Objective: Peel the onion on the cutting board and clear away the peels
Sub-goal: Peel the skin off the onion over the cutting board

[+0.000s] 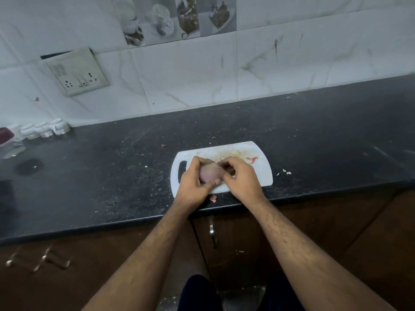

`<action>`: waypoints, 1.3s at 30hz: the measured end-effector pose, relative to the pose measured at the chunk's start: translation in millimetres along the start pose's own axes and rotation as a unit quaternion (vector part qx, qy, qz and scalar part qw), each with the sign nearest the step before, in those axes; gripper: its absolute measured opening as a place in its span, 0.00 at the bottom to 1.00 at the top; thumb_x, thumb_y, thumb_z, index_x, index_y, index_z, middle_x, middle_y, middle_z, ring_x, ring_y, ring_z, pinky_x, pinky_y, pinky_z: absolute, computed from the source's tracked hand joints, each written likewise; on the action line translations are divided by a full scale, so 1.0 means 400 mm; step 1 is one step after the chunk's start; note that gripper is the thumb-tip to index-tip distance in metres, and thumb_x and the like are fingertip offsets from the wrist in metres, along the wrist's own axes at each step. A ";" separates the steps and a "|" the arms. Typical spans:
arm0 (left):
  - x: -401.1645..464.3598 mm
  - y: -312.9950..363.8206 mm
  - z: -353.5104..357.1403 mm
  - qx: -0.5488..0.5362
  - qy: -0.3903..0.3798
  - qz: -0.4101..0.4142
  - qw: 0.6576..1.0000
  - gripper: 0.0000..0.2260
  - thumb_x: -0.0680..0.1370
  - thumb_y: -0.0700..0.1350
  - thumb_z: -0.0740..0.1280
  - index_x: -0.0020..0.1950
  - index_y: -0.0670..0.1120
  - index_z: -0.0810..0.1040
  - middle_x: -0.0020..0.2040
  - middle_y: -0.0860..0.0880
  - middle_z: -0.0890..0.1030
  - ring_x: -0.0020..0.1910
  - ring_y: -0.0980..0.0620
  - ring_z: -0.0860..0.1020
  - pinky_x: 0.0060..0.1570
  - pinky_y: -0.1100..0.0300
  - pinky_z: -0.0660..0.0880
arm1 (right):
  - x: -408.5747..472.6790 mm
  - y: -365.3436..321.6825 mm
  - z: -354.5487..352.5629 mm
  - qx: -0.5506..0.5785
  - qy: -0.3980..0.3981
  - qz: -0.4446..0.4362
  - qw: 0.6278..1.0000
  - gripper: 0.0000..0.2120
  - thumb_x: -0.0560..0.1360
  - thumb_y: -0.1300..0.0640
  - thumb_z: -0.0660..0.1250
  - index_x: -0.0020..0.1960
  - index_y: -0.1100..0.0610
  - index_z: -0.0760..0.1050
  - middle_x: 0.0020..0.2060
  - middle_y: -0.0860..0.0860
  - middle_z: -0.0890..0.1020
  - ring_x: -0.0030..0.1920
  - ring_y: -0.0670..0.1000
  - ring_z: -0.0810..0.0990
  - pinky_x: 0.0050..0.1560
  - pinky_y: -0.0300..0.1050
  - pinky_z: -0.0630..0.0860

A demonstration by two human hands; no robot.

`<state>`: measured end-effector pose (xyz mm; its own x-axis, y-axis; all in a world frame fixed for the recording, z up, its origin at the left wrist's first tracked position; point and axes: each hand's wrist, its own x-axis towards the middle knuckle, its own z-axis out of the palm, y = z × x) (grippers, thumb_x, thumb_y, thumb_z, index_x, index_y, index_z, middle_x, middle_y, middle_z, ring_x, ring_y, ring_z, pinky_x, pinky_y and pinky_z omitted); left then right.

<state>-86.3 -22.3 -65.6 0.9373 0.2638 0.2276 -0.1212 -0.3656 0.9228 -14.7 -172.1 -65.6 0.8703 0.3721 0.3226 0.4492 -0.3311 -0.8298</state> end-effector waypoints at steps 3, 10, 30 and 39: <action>-0.003 -0.002 -0.006 0.001 -0.014 0.005 1.000 0.19 0.76 0.38 0.76 0.59 0.52 0.72 0.58 0.48 0.78 0.49 0.40 0.84 0.34 0.40 0.84 | 0.009 0.004 -0.007 0.069 -0.014 0.032 0.997 0.03 0.76 0.53 0.75 0.47 0.50 0.81 0.44 0.44 0.84 0.44 0.43 0.80 0.49 0.40 0.77; -0.003 0.004 -0.005 -0.001 -0.031 0.008 0.999 0.19 0.76 0.36 0.76 0.59 0.53 0.73 0.58 0.48 0.77 0.46 0.47 0.83 0.34 0.45 0.84 | 0.018 0.009 0.000 -0.010 0.023 0.047 0.999 0.05 0.82 0.55 0.65 0.52 0.54 0.79 0.41 0.46 0.83 0.44 0.47 0.82 0.46 0.44 0.78; -0.008 0.010 0.010 0.053 0.058 0.017 0.997 0.33 0.65 0.38 0.85 0.59 0.43 0.67 0.55 0.48 0.76 0.48 0.59 0.83 0.37 0.65 0.81 | -0.005 -0.006 0.007 -0.013 0.009 -0.003 1.000 0.07 0.79 0.53 0.70 0.54 0.52 0.84 0.42 0.41 0.84 0.43 0.37 0.81 0.45 0.28 0.74; -0.010 0.004 0.012 0.147 0.018 0.051 0.988 0.27 0.75 0.44 0.77 0.71 0.45 0.72 0.62 0.47 0.70 0.56 0.63 0.75 0.51 0.75 0.74 | -0.005 -0.004 0.004 -0.006 0.022 0.014 1.000 0.06 0.79 0.55 0.69 0.52 0.51 0.84 0.40 0.40 0.84 0.42 0.36 0.81 0.43 0.25 0.71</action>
<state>-88.7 -28.3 -66.4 0.9121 0.2421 0.3308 -0.1096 -0.6336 0.7659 -17.4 -171.0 -65.6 0.8903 0.3238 0.3203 0.4274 -0.3509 -0.8332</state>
